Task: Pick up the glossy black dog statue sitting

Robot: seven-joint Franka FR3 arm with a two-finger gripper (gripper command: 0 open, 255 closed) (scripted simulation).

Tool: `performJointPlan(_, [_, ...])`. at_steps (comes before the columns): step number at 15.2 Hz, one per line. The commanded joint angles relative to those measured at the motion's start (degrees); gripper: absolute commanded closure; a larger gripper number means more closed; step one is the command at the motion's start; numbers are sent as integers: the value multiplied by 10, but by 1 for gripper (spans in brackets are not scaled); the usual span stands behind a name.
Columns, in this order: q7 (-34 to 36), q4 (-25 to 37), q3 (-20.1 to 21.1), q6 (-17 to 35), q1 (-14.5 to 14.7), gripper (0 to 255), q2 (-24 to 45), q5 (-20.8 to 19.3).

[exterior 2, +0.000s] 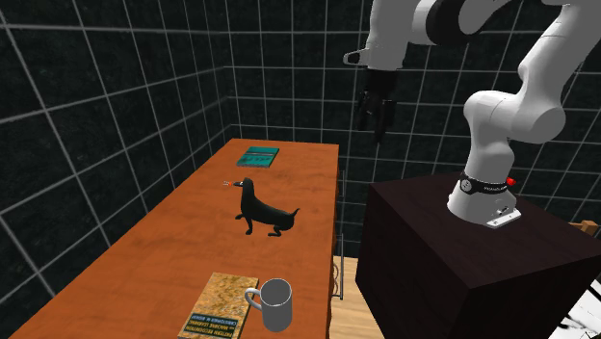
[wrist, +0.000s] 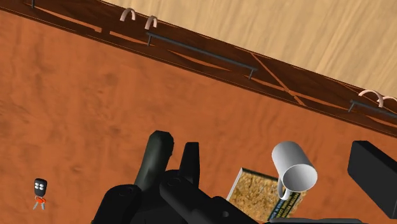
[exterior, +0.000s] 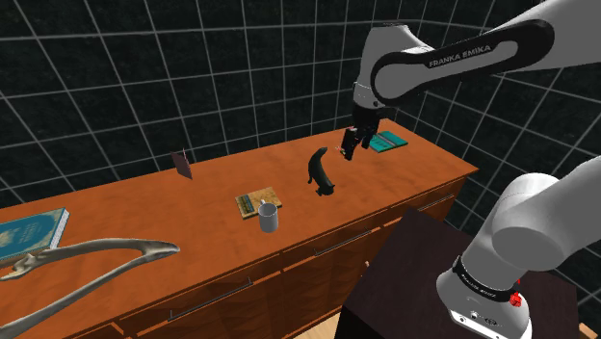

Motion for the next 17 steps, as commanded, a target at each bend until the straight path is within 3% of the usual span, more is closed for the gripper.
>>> performJointPlan(1, [-7,-4,-5,39,-6,0,36,-9])
performJointPlan(9, [-16,21,-19,175,-27,0,200,-41])
performJointPlan(17, [-16,94,-36,276,-44,0,377,-74])
